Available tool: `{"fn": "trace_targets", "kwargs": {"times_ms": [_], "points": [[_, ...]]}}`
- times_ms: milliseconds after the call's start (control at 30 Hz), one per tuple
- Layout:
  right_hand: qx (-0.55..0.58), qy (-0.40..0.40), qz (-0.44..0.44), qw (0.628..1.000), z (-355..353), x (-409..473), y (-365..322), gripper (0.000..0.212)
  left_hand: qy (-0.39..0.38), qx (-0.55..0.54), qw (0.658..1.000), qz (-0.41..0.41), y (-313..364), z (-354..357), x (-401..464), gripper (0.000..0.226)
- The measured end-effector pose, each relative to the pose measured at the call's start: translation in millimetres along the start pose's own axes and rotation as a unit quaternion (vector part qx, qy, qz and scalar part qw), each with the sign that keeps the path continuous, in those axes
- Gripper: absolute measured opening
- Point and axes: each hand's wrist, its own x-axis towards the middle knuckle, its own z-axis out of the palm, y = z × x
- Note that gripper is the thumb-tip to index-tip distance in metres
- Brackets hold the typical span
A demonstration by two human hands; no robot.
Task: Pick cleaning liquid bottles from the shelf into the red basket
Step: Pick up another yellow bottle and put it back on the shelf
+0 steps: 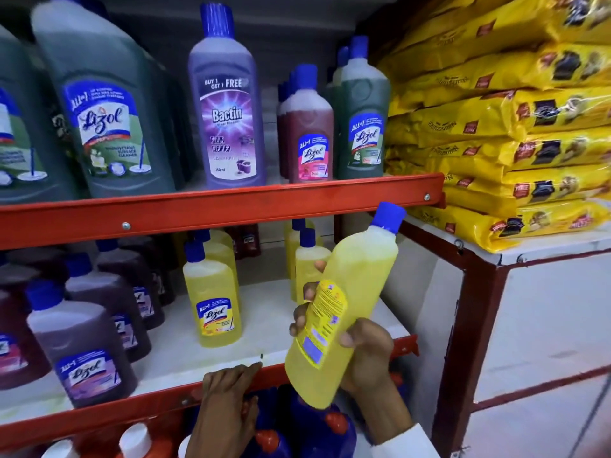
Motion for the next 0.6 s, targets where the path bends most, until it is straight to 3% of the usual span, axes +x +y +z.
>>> {"fn": "trace_targets", "kwargs": {"times_ms": [67, 167, 300, 367, 467, 600], "points": [[-0.158, 0.111, -0.083, 0.978, 5.9, 6.4, -0.2, 0.070, -0.005, -0.005, 1.000, -0.003, 0.8, -1.7, 0.0, 0.057], [-0.363, 0.256, -0.160, 0.882, 8.0, 14.3, 5.6, 0.074, 0.001, -0.009, 1.000, 0.001, 1.9, -2.0, 1.1, 0.056], [-0.507, 0.343, -0.203, 0.764, 3.9, 20.3, 14.9, 0.098, -0.005, -0.020, 1.000, -0.005, 2.5, -2.5, 1.2, 0.055], [-0.547, 0.350, -0.205, 0.732, 0.0, 24.7, 17.5, 0.099, -0.016, -0.019, 1.000, -0.010, 3.1, -3.4, 1.1, 0.056], [-0.557, 0.349, -0.200, 0.726, -11.5, 30.1, 22.2, 0.099, -0.013, -0.015, 1.000, -0.013, 3.6, -3.3, -0.1, 0.057], [-0.503, 0.335, -0.177, 0.777, -35.7, 41.8, 21.0, 0.100, -0.001, -0.031, 0.999, -0.024, 4.5, -3.2, -2.3, 0.058]]}}
